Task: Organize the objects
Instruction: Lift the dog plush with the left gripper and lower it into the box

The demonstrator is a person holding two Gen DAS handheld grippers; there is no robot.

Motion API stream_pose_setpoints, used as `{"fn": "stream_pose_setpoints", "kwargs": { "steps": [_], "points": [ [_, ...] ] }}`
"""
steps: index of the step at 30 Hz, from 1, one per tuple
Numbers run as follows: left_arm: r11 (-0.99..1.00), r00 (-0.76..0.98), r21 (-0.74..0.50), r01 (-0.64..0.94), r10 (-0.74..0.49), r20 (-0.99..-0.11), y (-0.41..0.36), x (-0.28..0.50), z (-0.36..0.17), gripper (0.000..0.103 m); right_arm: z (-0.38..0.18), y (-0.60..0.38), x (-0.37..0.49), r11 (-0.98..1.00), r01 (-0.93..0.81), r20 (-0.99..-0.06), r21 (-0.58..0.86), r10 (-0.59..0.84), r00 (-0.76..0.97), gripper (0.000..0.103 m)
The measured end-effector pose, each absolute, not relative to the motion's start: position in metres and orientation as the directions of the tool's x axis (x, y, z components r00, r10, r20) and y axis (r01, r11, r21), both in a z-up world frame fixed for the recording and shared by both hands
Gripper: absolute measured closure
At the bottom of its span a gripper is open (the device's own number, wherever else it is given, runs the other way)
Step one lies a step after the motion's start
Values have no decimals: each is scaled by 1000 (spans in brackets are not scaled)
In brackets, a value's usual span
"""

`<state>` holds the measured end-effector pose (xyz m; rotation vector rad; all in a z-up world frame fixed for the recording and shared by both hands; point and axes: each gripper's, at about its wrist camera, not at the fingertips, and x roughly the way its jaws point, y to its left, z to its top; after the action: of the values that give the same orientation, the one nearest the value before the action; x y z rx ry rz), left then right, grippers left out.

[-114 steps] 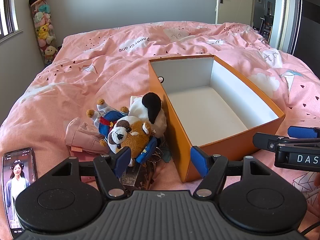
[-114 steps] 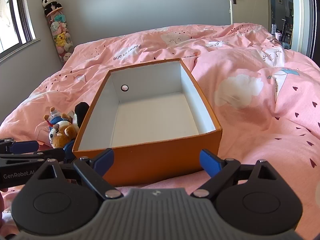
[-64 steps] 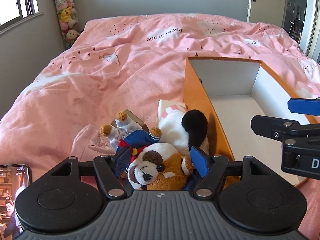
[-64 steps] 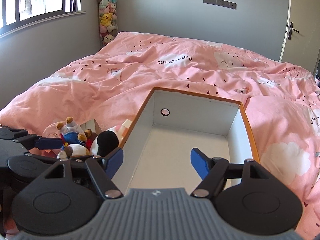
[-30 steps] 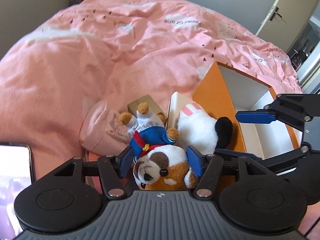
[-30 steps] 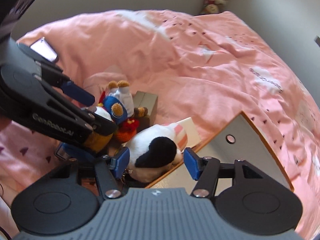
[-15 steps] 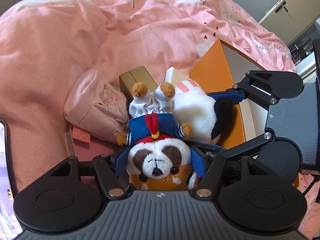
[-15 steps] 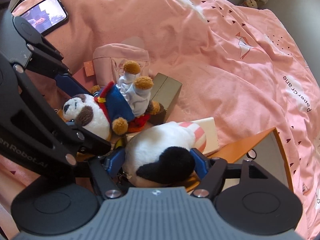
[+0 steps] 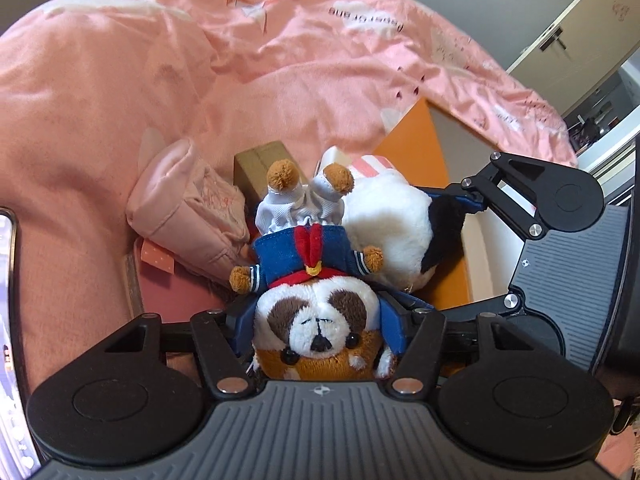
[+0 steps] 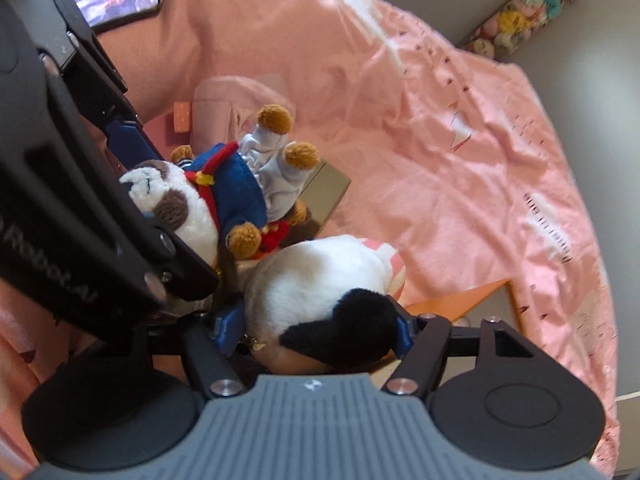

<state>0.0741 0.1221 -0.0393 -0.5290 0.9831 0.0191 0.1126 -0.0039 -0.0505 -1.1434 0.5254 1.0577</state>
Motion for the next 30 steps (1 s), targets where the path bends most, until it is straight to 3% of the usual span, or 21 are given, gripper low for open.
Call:
{"fn": "stream_pose_setpoints", "kwargs": {
  "steps": [10,16,22,30],
  "points": [
    [871,721,-460,-172,-207,-661,116,53,33,33,22,-49,100,147,-843,-665,-517,551,504,33],
    [888,740,-458,-29,-289,-607,96,67,71,33,57,-88,102,212,-830,-635,-516,556,537,32],
    [841,639,-532,103,-466,-613,59,105,71,33,53,-133,108,178,-855,-708,-487,493,506,32],
    [842,430,-538,44,-502,-750,12,143,0,33,5,-168,131,106,-925,-851,-364,367,377,32]
  ]
}}
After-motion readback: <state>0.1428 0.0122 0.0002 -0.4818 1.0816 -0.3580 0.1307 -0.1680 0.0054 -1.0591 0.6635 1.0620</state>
